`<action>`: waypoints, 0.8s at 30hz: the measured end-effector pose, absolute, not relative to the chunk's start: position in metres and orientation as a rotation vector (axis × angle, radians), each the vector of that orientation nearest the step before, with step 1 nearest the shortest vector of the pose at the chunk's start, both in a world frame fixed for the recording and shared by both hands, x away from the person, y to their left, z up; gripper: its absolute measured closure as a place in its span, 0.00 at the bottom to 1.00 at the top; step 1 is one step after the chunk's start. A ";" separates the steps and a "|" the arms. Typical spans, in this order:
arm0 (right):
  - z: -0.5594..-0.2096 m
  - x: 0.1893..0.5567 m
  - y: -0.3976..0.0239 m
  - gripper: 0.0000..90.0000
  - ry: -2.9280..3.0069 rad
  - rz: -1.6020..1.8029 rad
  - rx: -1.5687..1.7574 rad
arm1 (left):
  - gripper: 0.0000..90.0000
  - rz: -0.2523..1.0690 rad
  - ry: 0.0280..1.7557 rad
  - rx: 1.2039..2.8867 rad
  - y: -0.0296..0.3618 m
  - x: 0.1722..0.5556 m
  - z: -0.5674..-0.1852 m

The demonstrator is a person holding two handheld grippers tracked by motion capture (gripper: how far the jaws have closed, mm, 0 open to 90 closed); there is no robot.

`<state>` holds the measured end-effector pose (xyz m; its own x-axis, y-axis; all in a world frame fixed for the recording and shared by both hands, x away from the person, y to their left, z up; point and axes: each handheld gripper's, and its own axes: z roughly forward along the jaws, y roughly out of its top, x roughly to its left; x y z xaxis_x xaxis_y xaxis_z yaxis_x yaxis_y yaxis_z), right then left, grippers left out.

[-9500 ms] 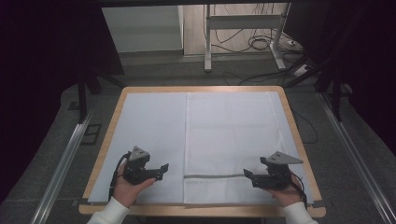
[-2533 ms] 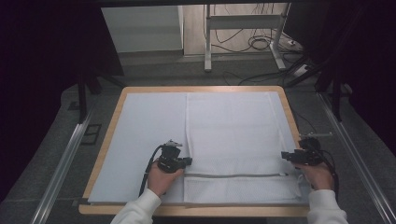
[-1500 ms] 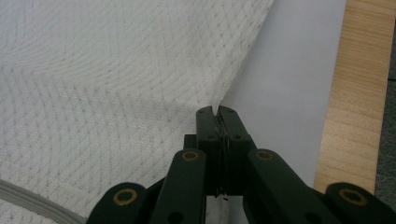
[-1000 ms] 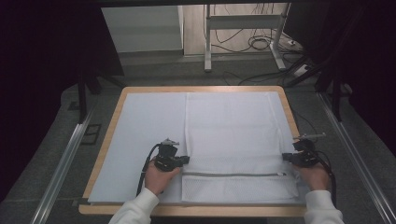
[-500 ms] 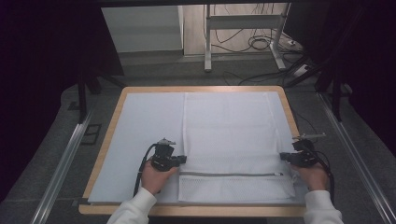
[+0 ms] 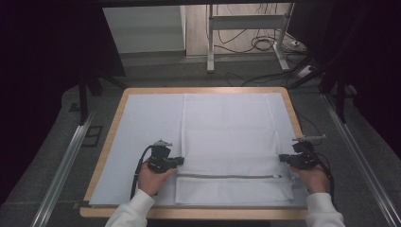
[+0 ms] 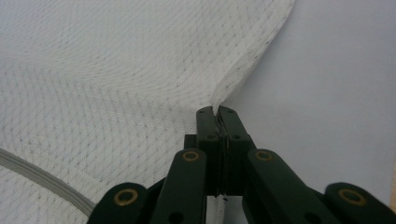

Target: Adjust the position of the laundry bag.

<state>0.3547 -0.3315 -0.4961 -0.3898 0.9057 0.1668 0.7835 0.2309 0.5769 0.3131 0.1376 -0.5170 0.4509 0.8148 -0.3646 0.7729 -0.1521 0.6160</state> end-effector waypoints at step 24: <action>-0.497 0.354 -0.309 0.98 2.333 0.934 1.559 | 1.00 0.080 1.364 1.909 0.166 0.311 -0.516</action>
